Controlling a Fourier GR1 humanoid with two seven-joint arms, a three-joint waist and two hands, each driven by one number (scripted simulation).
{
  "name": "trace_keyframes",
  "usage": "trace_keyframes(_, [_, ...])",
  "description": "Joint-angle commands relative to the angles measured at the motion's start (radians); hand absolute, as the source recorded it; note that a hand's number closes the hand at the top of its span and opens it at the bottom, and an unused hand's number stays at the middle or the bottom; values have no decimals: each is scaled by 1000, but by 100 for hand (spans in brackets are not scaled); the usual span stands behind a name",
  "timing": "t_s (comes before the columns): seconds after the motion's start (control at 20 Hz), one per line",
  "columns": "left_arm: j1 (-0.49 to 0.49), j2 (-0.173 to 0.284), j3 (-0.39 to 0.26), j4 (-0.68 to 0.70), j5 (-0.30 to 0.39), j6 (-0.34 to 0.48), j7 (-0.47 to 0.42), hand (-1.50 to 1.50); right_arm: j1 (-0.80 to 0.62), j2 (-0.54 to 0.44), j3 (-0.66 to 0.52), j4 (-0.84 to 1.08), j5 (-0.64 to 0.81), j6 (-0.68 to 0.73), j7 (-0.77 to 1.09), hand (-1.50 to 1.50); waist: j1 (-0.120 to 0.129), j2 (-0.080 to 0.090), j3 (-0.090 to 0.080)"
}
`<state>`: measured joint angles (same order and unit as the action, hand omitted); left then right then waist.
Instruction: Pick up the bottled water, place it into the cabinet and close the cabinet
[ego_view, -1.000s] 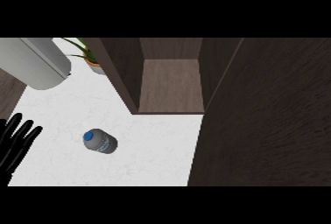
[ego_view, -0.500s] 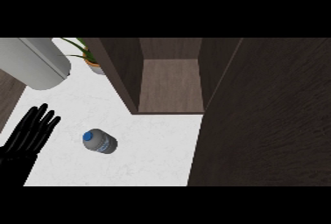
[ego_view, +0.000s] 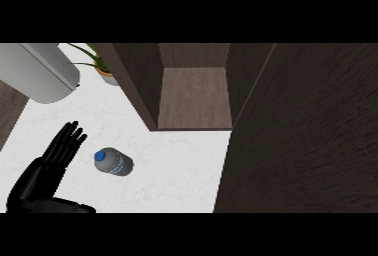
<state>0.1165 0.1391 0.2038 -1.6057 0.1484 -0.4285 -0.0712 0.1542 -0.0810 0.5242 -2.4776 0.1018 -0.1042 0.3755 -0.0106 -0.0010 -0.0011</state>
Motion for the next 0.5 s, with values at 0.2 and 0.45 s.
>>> trace_keyframes(0.2, [-57, 12, 10, 287, -68, -32, -178, -150, 36, -30, 74, -131, 139, -49, 64, -150, 0, -1, 0])
trace_keyframes(0.45, [-222, 46, 37, 520, -114, -11, -278, -150, -31, -44, 50, -106, 119, -63, 90, -150, -4, 2, -1])
